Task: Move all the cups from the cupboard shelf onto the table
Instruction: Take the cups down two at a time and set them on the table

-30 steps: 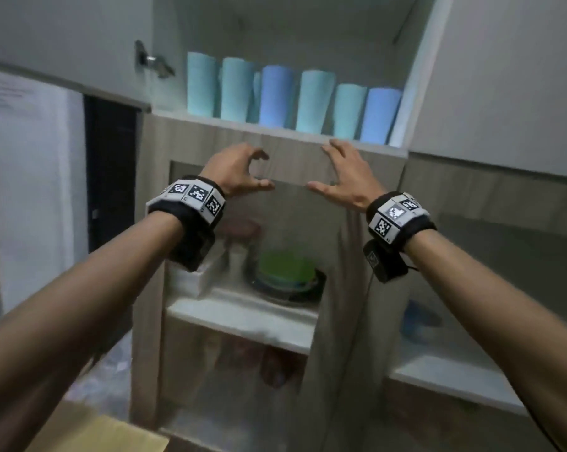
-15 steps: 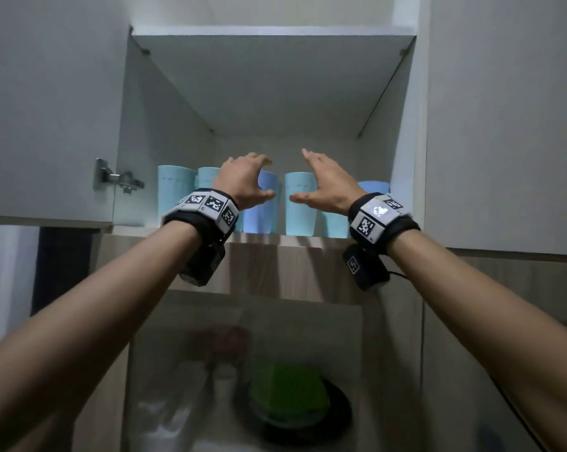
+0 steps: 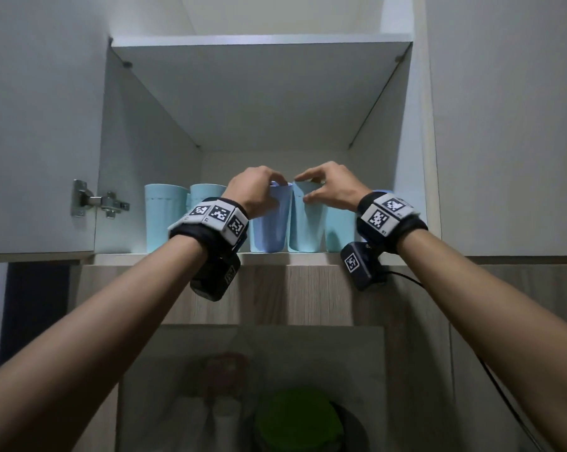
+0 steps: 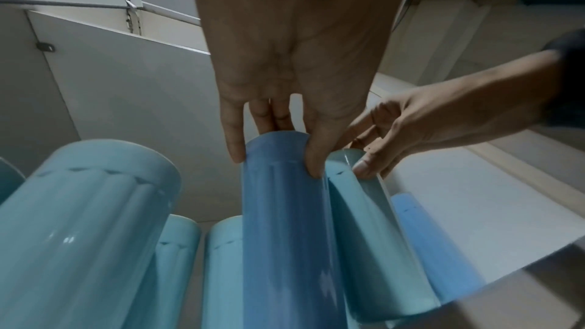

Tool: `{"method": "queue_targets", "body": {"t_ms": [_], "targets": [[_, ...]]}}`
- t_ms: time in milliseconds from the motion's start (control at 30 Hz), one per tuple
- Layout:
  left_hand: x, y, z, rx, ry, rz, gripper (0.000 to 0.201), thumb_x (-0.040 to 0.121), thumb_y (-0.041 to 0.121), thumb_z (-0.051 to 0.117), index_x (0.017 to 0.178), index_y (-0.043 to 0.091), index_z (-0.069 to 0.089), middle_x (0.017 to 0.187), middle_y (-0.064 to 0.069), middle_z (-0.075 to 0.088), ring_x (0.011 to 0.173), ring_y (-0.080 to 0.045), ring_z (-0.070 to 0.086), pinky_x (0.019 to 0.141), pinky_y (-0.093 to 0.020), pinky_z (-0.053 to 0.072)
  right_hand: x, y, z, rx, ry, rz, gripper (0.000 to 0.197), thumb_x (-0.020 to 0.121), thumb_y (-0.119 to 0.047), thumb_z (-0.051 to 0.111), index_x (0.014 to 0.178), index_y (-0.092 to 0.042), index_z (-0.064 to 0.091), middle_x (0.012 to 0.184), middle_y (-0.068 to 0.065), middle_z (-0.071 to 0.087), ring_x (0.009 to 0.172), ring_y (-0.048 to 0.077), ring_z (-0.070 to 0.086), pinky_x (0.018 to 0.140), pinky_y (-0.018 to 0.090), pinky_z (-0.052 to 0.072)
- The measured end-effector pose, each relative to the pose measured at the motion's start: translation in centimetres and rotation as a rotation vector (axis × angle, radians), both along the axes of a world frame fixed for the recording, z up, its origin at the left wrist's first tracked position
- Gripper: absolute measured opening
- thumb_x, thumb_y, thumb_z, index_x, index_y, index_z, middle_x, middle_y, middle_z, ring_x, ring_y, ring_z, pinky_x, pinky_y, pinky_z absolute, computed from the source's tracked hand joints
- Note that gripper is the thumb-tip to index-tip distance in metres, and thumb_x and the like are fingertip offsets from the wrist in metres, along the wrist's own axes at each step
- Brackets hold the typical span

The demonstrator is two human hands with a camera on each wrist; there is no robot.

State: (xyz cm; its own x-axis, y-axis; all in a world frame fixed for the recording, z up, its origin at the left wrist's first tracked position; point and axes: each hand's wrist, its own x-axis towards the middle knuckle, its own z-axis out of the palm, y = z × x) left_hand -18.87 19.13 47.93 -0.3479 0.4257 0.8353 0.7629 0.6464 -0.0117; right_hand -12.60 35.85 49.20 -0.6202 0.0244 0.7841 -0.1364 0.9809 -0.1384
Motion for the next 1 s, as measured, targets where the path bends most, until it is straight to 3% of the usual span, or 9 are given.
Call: {"method": "queue_targets", "body": {"t_ms": [133,233,300,400,467,600,700,867,1000], "targets": [[2.8,-1.8,0.1,0.117,-0.02,-0.07,0.039,0.074,0.016,0.07,0.111,0.028,0.068,0.116,-0.007,0.07,0.107,-0.028,0.064,0.089,-0.038,0.053,2.7,0.3,-0.5,-0.026,0.076,0.125,0.048,0.077,-0.014,0.075,0.123,-0.022,0.066,0.125,0.002,0.067,0.113,0.014,0.061,0.092,0.017,0.042],[6.0,-3.7,0.1,0.199,-0.056,-0.092,0.039,0.073,0.015,0.073,0.109,0.029,0.069,0.106,-0.006,0.071,0.099,-0.024,0.065,0.088,-0.034,0.053,5.2,0.5,-1.1,-0.066,0.11,0.26,0.045,0.076,-0.014,0.075,0.12,-0.024,0.068,0.118,0.0,0.07,0.106,0.013,0.064,0.096,0.03,0.052],[8.3,-5.1,-0.5,0.223,-0.076,-0.085,0.038,0.073,0.014,0.074,0.108,0.028,0.07,0.092,-0.004,0.068,0.088,-0.019,0.062,0.079,-0.027,0.049,7.0,0.4,-1.8,-0.068,0.112,0.342,0.045,0.076,-0.015,0.076,0.12,-0.026,0.068,0.117,-0.002,0.07,0.105,0.013,0.064,0.095,0.032,0.054],[11.9,-7.1,-2.5,0.224,-0.104,-0.045,0.039,0.073,0.009,0.074,0.108,0.025,0.07,0.085,-0.004,0.066,0.078,-0.017,0.057,0.065,-0.018,0.042,9.4,-0.3,-4.0,-0.065,0.089,0.468,0.046,0.078,-0.013,0.075,0.121,-0.025,0.067,0.115,-0.003,0.07,0.096,0.006,0.062,0.086,0.019,0.051],[14.1,-8.8,-5.2,0.223,-0.132,0.015,0.041,0.073,0.005,0.072,0.109,0.025,0.07,0.088,-0.004,0.068,0.08,-0.015,0.058,0.068,-0.018,0.044,10.5,-1.1,-6.7,-0.094,0.05,0.562,0.045,0.078,-0.011,0.075,0.121,-0.024,0.067,0.111,-0.004,0.07,0.089,-0.003,0.059,0.077,0.009,0.046],[18.5,-12.5,-13.0,0.242,-0.304,0.108,0.041,0.073,0.011,0.077,0.11,0.026,0.071,0.097,-0.003,0.07,0.093,-0.016,0.065,0.084,-0.03,0.052,11.0,-3.8,-14.0,-0.172,-0.146,0.737,0.047,0.077,-0.01,0.077,0.121,-0.025,0.067,0.115,-0.002,0.07,0.098,0.007,0.064,0.085,0.02,0.053],[21.5,-15.5,-20.4,0.269,-0.459,0.242,0.04,0.073,0.011,0.077,0.111,0.023,0.072,0.094,-0.002,0.068,0.091,-0.015,0.063,0.085,-0.028,0.05,10.6,-7.0,-21.8,-0.195,-0.328,0.808,0.047,0.076,-0.011,0.077,0.119,-0.026,0.068,0.115,-0.002,0.071,0.101,0.01,0.065,0.089,0.028,0.055],[26.8,-21.5,-34.7,0.301,-0.756,0.507,0.032,0.075,0.013,0.076,0.105,0.023,0.073,0.107,-0.003,0.072,0.097,-0.016,0.064,0.08,-0.027,0.046,10.7,-14.1,-38.2,-0.132,-0.655,0.815,0.046,0.076,-0.016,0.077,0.119,-0.032,0.067,0.116,-0.002,0.071,0.103,0.013,0.066,0.092,0.038,0.055],[31.8,-26.3,-46.2,0.343,-0.967,0.706,0.026,0.077,0.012,0.073,0.102,0.019,0.074,0.11,-0.005,0.073,0.103,-0.022,0.066,0.082,-0.027,0.049,13.4,-20.7,-49.7,-0.08,-0.905,0.876,0.045,0.083,-0.014,0.07,0.125,-0.027,0.064,0.125,0.002,0.067,0.113,0.016,0.063,0.098,0.034,0.051]]}}
